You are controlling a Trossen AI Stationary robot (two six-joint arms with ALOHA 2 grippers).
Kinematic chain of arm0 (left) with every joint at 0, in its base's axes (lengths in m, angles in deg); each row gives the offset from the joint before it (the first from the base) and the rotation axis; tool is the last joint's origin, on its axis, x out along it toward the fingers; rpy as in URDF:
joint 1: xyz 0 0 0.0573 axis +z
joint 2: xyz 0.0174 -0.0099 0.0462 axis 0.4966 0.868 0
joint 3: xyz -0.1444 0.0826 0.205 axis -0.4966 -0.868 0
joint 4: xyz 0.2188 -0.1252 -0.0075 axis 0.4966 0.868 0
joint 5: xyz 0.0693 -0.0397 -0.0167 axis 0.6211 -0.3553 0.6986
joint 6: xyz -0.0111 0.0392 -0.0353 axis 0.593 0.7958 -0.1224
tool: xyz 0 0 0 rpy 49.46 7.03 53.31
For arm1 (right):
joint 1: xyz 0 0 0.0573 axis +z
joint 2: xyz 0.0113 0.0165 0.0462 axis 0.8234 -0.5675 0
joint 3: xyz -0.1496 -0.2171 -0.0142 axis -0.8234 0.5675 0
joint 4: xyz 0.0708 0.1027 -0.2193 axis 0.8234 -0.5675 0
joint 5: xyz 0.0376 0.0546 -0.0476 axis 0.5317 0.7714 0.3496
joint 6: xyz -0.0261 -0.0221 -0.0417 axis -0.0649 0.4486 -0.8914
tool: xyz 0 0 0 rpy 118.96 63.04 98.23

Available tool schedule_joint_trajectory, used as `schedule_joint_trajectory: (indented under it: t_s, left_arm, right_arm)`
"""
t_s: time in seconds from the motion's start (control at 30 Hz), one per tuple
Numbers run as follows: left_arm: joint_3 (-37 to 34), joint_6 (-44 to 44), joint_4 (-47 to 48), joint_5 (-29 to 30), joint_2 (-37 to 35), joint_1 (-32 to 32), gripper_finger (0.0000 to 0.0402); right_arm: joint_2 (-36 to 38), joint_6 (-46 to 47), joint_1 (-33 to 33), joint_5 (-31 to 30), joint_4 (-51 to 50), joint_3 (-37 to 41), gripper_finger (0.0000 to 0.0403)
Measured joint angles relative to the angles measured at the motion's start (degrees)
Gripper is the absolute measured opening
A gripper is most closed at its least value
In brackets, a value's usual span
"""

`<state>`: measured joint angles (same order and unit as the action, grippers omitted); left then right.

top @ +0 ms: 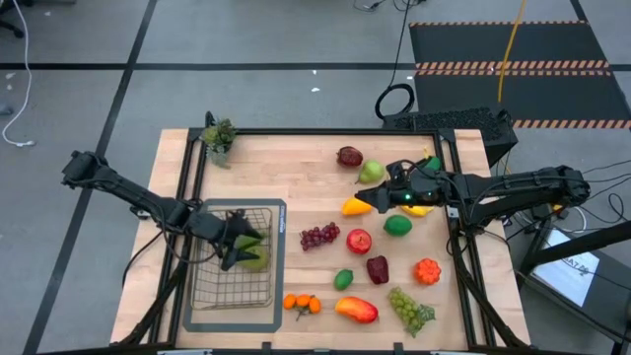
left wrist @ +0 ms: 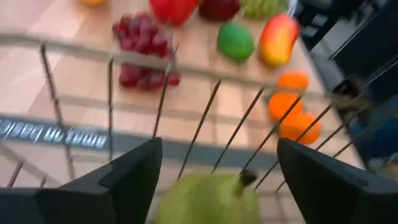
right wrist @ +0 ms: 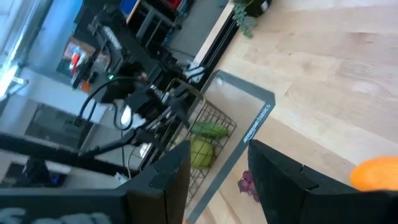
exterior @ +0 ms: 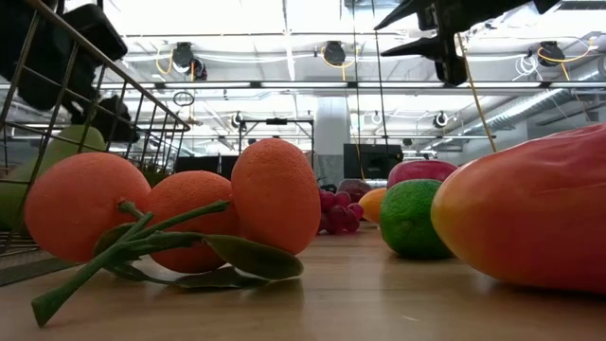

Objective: Build produce basket
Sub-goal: Put the left green pear into the wire basket, then put the green pear into the wire basket

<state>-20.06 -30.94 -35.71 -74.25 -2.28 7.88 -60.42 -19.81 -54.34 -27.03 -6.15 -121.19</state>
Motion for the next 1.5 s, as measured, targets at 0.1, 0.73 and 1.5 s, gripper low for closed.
schedule_joint_trajectory:
  t_s: [0.1,0.73,1.5]
  left_arm:
    - [0.0,-0.8,-3.9,-0.2,-0.5,0.0,0.0321]
    - [19.7,1.7,19.9,-0.9,-1.9,0.0,0.023]
    - [23.2,-7.1,21.7,0.8,-1.9,7.1,0.0091]
  right_arm:
    - [0.0,1.4,0.1,-1.9,0.0,0.0,0.0155]
    - [0.0,4.5,0.7,-10.1,-5.3,-9.3,0.0155]
    - [-14.2,-22.4,-10.1,-2.2,-43.6,-42.1,0.0155]
